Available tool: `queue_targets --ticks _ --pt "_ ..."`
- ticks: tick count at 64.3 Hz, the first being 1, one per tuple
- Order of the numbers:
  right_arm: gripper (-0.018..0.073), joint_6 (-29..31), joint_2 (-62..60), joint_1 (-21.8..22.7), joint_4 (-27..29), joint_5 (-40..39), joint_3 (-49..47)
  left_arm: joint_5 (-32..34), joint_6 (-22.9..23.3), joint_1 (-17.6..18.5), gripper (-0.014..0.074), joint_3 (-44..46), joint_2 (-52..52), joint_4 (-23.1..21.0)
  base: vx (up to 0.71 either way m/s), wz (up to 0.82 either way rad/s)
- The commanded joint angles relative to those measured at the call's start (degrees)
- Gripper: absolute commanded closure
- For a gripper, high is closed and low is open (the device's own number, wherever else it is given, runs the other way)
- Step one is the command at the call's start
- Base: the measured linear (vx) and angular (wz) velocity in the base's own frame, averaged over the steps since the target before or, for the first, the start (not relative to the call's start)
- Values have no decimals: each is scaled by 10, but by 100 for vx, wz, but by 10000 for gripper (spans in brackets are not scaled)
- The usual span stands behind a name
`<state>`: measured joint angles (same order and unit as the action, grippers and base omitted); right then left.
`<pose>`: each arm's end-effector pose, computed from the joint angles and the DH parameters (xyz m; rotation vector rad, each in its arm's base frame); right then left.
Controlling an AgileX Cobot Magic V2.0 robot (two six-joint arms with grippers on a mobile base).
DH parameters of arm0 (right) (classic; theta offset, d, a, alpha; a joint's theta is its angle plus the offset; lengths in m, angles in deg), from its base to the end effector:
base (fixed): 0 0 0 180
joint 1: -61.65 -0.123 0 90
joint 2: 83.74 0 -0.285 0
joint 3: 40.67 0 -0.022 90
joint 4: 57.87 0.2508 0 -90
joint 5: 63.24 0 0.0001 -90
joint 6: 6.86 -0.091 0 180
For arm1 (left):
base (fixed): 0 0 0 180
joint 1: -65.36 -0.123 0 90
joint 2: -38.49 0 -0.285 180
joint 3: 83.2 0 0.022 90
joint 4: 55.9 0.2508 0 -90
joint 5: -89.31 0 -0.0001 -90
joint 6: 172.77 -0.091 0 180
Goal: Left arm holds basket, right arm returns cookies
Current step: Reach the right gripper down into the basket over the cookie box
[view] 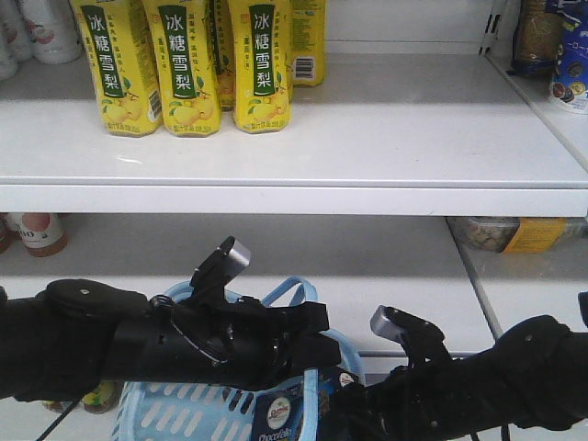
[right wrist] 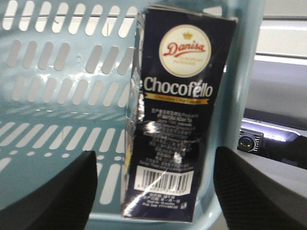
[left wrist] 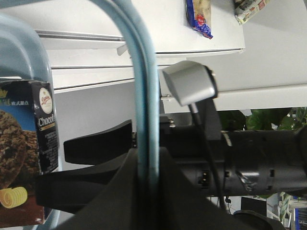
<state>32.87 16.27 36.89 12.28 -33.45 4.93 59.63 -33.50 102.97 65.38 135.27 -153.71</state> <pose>0.2012 0.1397 0.1353 -0.0737 2.8586 0.8966 0.2185 -0.2248 0.2242 -0.1018 2.4877 -1.4110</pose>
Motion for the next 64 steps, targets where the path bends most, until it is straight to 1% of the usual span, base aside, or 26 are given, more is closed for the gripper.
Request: queue_targets --ticks 1,18,28,35,45,58,64 --pt "57 20 0 0 29 13 -14 -19 -15 0 603 18 -24 -39 0 0" --pt "61 108 12 -1 120 20 -14 -19 -15 0 603 18 -24 -39 0 0" --pt "61 124 23 -1 130 21 -14 -19 -15 0 603 18 -24 -39 0 0" --pt "61 151 40 -1 146 24 -14 -19 -15 0 603 18 -24 -39 0 0" --pt "61 211 61 -1 203 38 -14 -19 -15 0 603 18 -24 -39 0 0" --pt "64 264 91 -1 262 53 -14 -19 -15 0 603 18 -24 -39 0 0" --pt "80 293 99 -1 288 75 -14 -19 -15 0 603 18 -24 -39 0 0"
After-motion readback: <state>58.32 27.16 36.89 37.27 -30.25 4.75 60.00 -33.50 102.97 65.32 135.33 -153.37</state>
